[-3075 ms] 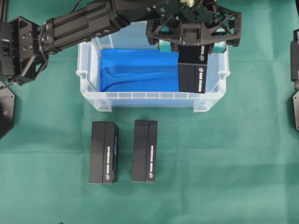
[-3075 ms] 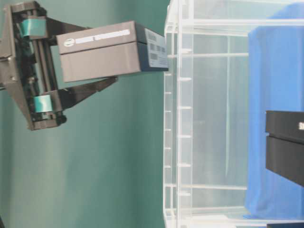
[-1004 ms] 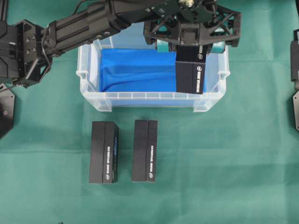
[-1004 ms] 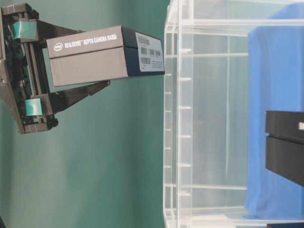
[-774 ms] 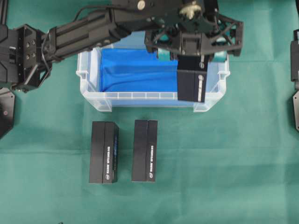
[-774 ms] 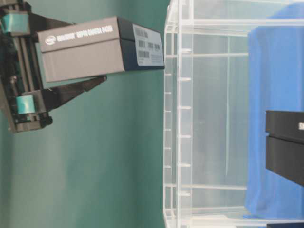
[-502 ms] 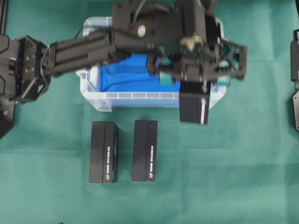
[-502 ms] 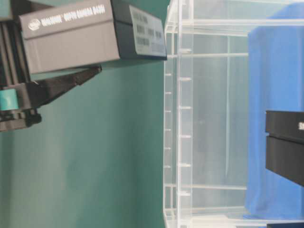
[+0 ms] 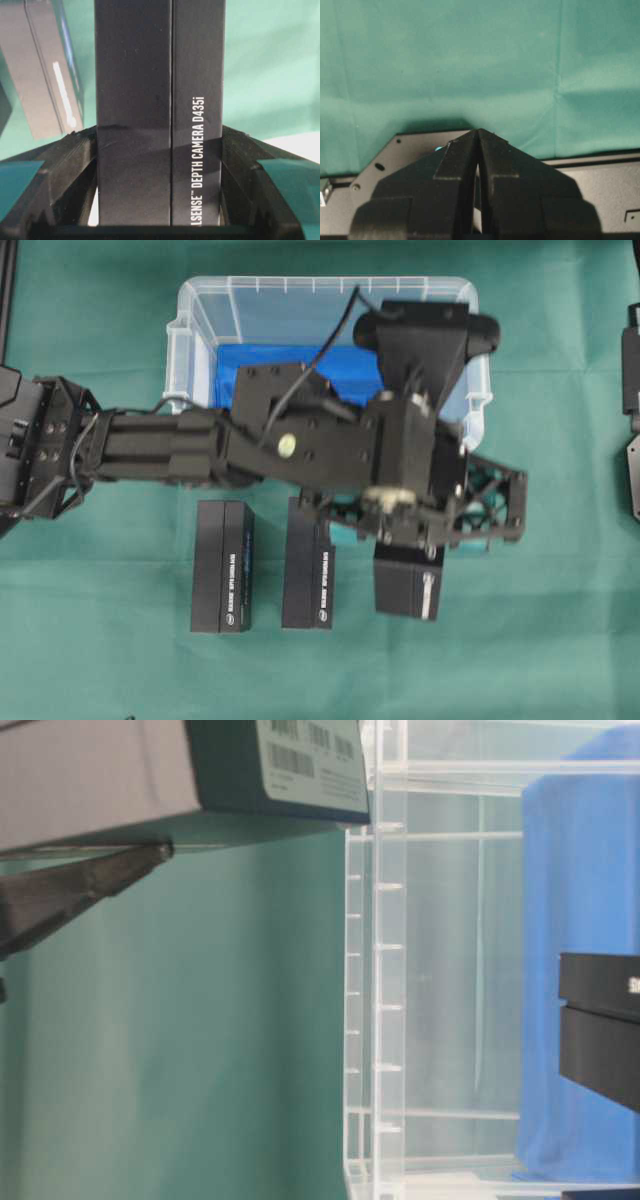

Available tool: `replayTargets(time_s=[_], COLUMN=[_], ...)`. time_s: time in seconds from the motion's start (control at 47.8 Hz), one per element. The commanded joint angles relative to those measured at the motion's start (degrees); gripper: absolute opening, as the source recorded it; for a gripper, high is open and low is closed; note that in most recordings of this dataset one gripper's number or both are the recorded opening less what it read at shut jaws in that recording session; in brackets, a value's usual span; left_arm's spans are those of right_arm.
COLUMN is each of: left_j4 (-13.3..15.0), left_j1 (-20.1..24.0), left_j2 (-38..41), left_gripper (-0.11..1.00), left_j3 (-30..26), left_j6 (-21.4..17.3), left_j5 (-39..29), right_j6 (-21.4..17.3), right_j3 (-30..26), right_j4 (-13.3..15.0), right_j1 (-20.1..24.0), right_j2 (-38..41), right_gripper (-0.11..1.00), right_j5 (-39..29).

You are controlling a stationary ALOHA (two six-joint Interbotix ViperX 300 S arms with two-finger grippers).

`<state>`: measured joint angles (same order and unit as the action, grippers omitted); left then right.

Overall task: Take the box out of the case with the left arm.
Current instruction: 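Carry the held box out of the case to the front right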

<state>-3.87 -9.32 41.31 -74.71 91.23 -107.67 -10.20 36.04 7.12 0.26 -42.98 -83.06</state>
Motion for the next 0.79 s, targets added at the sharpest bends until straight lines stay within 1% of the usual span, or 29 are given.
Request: replayTargets(time_s=[0.0, 0.105, 0.314, 0.46, 0.607, 0.774], left_j4=[-0.3, -0.2, -0.3, -1.4, -1.6, -2.0], left_j1=[-0.8, -1.4, -1.6, -1.8, -2.5, -3.3], left_j2=[-1.5, -1.4, -1.5, -1.4, -1.5, -2.9], left_gripper=[0.59, 0.59, 0.59, 0.59, 0.59, 0.59], left_j3=[-1.8, -1.8, -1.4, -0.4, 4.6, 13.6], left_j6=[0.8, 1.7, 1.8, 1.8, 3.1, 4.7], left_j5=[0.0, 0.0, 0.0, 0.3, 2.5, 10.5], right_j6=[0.0, -0.1, -0.2, -0.2, -0.2, -0.2], right_j3=[-1.1, -1.1, -1.1, -1.1, -1.1, -1.0], right_j4=[-0.1, -0.1, -0.2, -0.2, -0.2, -0.2], right_j1=[0.0, 0.1, 0.1, 0.1, 0.0, 0.1], right_j2=[-0.1, -0.1, -0.1, -0.1, -0.1, -0.1], right_gripper=[0.03, 0.03, 0.03, 0.03, 0.03, 0.03], right_j5=[0.4, 0.3, 0.1, 0.1, 0.1, 0.1])
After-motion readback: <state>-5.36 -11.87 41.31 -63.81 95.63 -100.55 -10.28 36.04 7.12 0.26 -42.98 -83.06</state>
